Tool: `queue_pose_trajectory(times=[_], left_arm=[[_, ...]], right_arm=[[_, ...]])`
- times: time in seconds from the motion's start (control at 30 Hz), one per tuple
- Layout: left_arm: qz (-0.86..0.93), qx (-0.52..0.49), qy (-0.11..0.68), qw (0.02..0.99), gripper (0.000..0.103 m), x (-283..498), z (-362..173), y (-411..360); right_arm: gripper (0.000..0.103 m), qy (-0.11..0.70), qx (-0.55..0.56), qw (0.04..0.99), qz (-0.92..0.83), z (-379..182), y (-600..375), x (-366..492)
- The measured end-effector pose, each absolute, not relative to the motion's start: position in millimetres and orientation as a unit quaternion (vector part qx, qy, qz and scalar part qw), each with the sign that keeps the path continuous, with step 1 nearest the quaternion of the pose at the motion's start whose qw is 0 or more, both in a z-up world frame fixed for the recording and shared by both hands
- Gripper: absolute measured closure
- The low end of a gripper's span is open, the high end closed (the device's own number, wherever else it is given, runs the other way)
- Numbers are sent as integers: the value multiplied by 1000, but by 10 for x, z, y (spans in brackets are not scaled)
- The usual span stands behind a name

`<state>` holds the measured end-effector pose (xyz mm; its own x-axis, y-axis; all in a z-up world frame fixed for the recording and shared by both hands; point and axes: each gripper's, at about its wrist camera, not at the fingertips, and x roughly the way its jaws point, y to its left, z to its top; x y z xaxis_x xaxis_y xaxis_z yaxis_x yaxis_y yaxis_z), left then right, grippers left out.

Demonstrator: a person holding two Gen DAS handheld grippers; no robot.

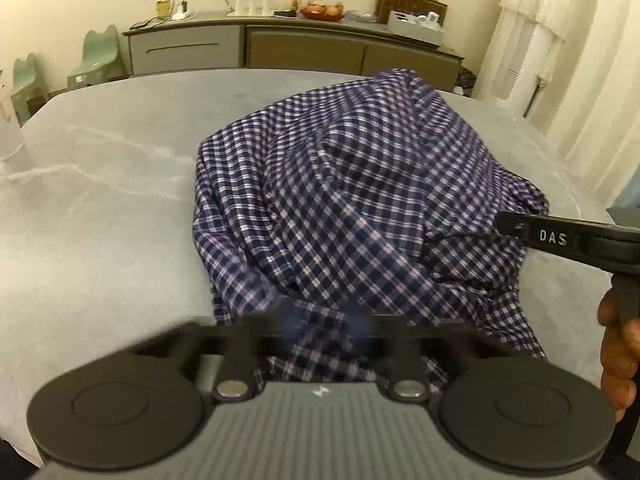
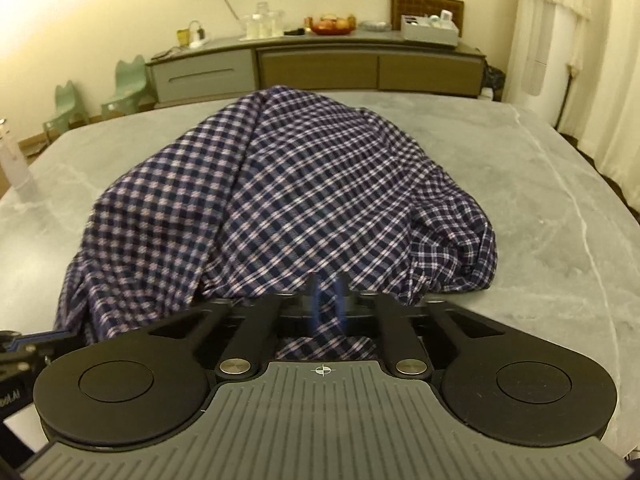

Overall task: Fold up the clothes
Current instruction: 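Grasp the shirt fabric with both grippers and lift it up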

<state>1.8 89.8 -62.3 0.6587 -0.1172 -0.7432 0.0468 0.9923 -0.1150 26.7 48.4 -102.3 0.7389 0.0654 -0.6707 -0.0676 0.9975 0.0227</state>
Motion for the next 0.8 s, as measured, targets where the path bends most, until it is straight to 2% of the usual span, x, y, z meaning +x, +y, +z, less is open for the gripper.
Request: queue_pose_trajectory(times=[0.03, 0.07, 0.17, 0.2, 0.23, 0.27, 0.3, 0.33, 0.4, 0.53, 0.6, 0.67, 0.73, 0.77, 0.8], left_arm=[[-37, -45, 402, 914, 0, 15, -627, 916], [-30, -43, 398, 916, 0, 32, -636, 930], [-36, -44, 415, 908, 0, 243, -764, 915], [-44, -47, 426, 902, 6, 344, -826, 899], [-54, -37, 433, 899, 40, 485, -892, 858], [-65, -25, 439, 896, 66, 632, -959, 813], [-60, -23, 441, 895, 97, 813, -962, 840], [-52, -23, 442, 895, 102, 999, -955, 878], [-38, -46, 397, 916, 102, 1237, -625, 1108], [-61, -82, 287, 952, 102, 937, 232, 1711], [-84, -66, 287, 952, 102, 611, 305, 1911], [-129, -17, 357, 925, 102, 372, -48, 1868], [-175, 47, 431, 884, 100, 161, -478, 1752], [-179, 85, 440, 876, 98, 96, -614, 1683], [-180, 122, 444, 869, 94, 35, -734, 1618]], right_arm=[[17, 352, -4, 935, 34, -1015, 470, 266], [3, 339, -7, 940, 31, -1013, 450, 249], [3, 332, -11, 943, 15, -1094, 368, 317], [4, 341, -8, 940, 16, -1158, 347, 389], [7, 356, -3, 934, 28, -1242, 344, 490], [29, 374, 1, 926, 46, -1327, 351, 601], [63, 391, 6, 918, 63, -1413, 358, 711], [74, 399, 16, 913, 78, -1446, 343, 805], [96, 371, 23, 925, 80, -1237, 259, 900], [98, 267, 37, 960, 73, -536, -35, 777], [101, 237, 43, 967, 85, -301, -210, 536], [101, 249, 27, 963, 103, -325, -312, 343], [99, 326, -9, 936, 137, -680, -335, 294], [93, 367, -27, 918, 149, -886, -340, 326], [92, 378, -29, 913, 151, -940, -369, 366]])
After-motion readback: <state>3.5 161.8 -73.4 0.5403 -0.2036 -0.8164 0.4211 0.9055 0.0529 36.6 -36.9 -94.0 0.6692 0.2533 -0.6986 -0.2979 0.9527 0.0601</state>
